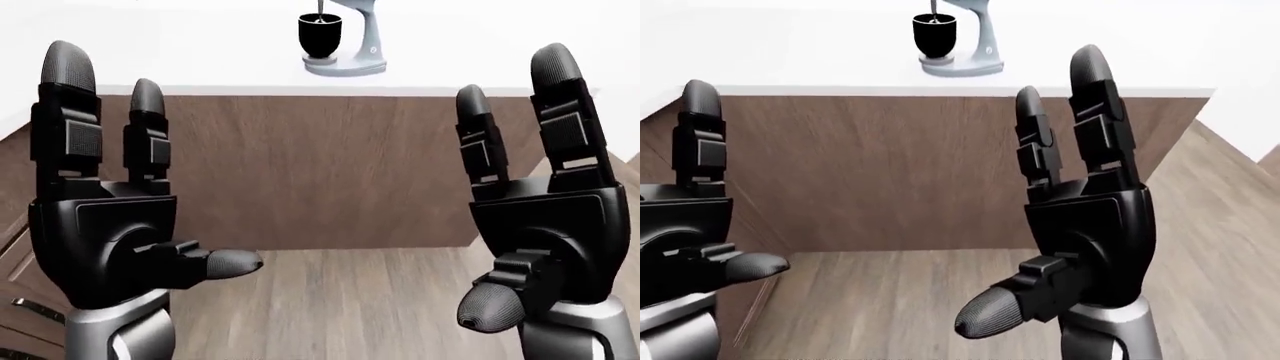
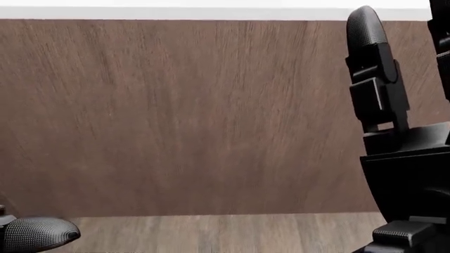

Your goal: Open the stand mixer head.

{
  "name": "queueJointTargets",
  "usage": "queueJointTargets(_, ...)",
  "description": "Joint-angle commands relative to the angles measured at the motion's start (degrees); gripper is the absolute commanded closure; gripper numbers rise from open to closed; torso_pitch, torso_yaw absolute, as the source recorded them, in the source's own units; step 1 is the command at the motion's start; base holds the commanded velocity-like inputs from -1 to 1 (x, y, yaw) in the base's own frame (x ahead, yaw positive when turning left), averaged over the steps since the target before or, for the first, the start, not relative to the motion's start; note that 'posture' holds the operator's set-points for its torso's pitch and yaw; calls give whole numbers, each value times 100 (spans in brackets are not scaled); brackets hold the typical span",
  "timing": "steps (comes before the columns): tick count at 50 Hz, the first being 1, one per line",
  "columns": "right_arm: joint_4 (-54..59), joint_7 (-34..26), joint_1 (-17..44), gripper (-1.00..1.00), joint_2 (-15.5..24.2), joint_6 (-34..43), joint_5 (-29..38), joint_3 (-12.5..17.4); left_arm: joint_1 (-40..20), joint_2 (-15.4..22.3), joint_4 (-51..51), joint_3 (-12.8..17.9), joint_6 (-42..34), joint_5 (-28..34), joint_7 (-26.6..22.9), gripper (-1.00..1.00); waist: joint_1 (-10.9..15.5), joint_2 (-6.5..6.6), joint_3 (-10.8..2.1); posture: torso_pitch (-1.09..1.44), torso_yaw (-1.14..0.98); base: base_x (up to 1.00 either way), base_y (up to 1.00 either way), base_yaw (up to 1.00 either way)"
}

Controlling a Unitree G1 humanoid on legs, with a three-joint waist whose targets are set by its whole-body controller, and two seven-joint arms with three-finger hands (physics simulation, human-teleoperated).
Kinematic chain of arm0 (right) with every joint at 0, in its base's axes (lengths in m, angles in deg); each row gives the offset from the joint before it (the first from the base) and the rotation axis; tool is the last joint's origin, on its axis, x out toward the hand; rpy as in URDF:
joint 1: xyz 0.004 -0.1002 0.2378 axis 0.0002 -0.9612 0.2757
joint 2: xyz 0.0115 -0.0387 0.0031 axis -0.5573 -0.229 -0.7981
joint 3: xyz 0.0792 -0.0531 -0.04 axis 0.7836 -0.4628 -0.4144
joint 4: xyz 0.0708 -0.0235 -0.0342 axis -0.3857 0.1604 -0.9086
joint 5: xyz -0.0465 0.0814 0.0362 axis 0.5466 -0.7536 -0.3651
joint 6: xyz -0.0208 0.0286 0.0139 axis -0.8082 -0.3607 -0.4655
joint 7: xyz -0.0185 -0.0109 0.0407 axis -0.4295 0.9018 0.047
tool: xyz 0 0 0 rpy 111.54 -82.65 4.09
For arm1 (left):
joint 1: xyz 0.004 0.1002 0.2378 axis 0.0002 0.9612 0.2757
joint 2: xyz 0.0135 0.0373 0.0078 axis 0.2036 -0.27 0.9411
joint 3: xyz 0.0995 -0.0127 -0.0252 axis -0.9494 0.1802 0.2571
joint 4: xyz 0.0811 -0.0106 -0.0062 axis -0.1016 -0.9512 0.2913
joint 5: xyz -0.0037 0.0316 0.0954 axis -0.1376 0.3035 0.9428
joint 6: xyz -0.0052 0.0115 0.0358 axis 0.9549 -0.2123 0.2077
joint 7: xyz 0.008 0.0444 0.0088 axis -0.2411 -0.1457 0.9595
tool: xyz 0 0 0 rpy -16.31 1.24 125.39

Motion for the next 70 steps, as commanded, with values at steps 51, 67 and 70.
queueJointTargets(51, -131, -145, -104, -100, 127, -266, 32, -150, -78, 30, 164, 19, 125, -49, -23, -95, -90, 498, 412, 0, 0, 40, 0, 0)
queueJointTargets(67, -131, -120, -68, -100, 91, -199, 62, -132, -69, 26, 146, 26, 140, -51, -40, -95, 23, 33, -86, 0, 0, 16, 0, 0)
queueJointTargets(70, -131, -136, -77, -100, 79, -204, 81, -141, -74, 31, 143, 38, 137, -63, -37, -95, 26, 9, -106, 0, 0, 0, 0, 0)
